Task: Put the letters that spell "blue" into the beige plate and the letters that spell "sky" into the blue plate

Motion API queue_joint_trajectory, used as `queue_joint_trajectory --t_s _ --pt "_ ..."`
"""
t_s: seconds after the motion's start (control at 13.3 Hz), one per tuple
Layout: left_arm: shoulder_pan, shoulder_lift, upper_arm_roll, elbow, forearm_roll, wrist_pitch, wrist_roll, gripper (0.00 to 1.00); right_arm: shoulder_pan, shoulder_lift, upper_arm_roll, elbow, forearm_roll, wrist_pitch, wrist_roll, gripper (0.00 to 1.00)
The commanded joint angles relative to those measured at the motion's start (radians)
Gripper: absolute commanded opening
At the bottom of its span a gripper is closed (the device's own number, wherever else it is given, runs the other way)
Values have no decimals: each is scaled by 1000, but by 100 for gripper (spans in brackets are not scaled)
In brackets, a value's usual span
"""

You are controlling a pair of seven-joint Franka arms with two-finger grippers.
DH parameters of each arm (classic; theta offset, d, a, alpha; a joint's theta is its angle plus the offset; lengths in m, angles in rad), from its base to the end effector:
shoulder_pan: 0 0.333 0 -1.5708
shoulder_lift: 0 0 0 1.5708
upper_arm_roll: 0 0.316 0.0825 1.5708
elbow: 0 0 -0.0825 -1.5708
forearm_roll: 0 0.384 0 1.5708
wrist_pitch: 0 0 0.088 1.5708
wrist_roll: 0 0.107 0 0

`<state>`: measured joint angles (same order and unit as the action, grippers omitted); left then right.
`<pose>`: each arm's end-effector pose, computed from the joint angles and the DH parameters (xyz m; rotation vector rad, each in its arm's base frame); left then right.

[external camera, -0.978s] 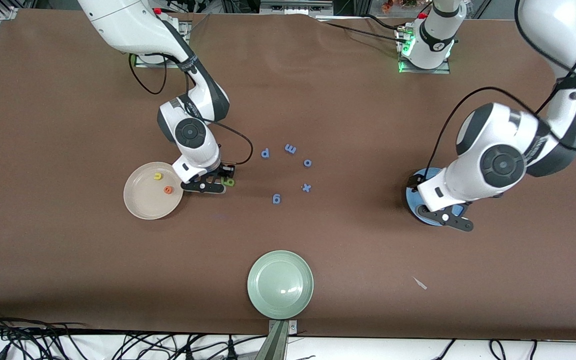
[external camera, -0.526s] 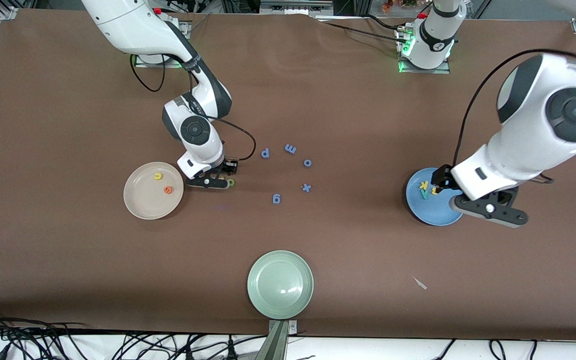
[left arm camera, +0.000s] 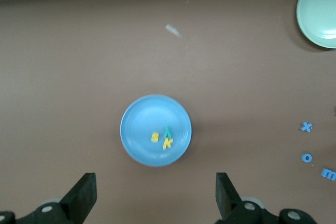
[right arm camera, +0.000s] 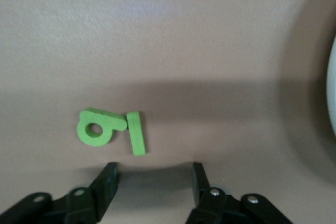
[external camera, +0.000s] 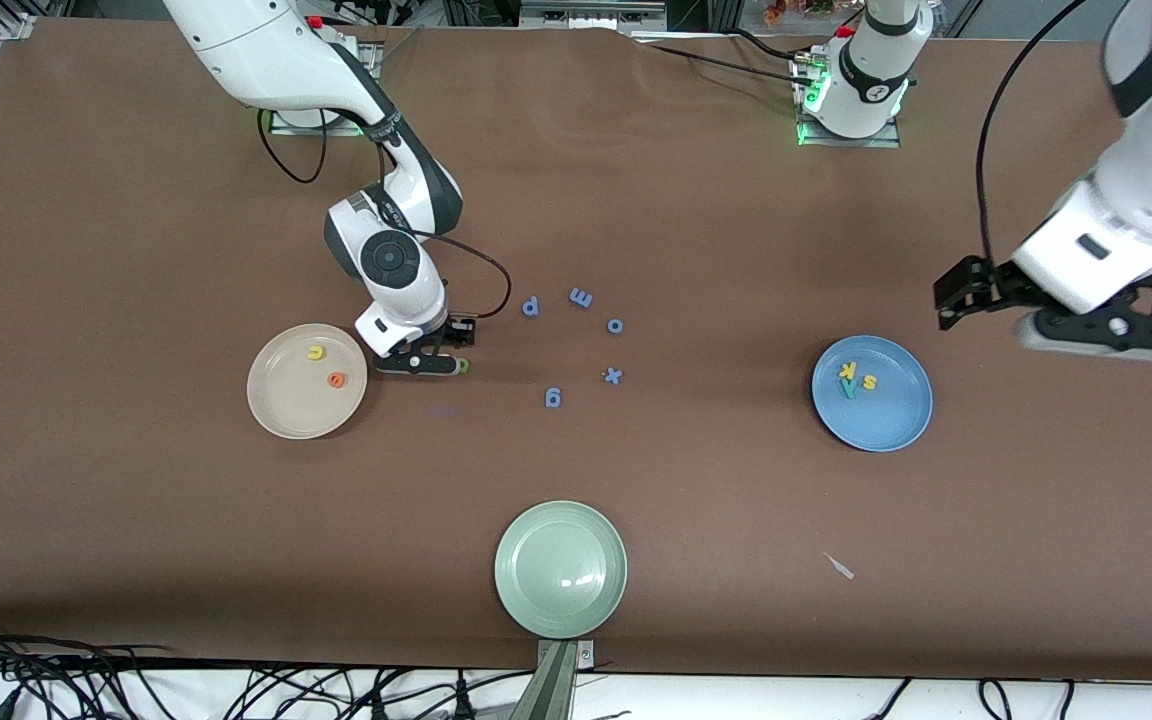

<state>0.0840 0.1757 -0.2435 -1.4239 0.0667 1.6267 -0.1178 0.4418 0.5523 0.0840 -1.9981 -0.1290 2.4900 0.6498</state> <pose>0.6076 -0.0772 0.5994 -3.1206 0.0625 -0.0550 0.5190 0.3014 0.1749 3.0839 -0.0468 -0.0462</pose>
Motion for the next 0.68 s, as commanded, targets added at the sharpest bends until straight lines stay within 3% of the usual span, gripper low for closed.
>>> queue_joint_trajectory --t_s 0.0,0.15,0.6 --pt "-101 -146 156 -192 -64 30 -25 100 -3 -6 -9 12 -1 6 -50 66" --pt "-105 -208 171 -272 -67 67 -28 100 -5 -5 -23 13 0 9 -68 66" --pt "-104 -183 162 -237 -68 52 -31 100 -9 8 -33 13 3 40 -88 66"
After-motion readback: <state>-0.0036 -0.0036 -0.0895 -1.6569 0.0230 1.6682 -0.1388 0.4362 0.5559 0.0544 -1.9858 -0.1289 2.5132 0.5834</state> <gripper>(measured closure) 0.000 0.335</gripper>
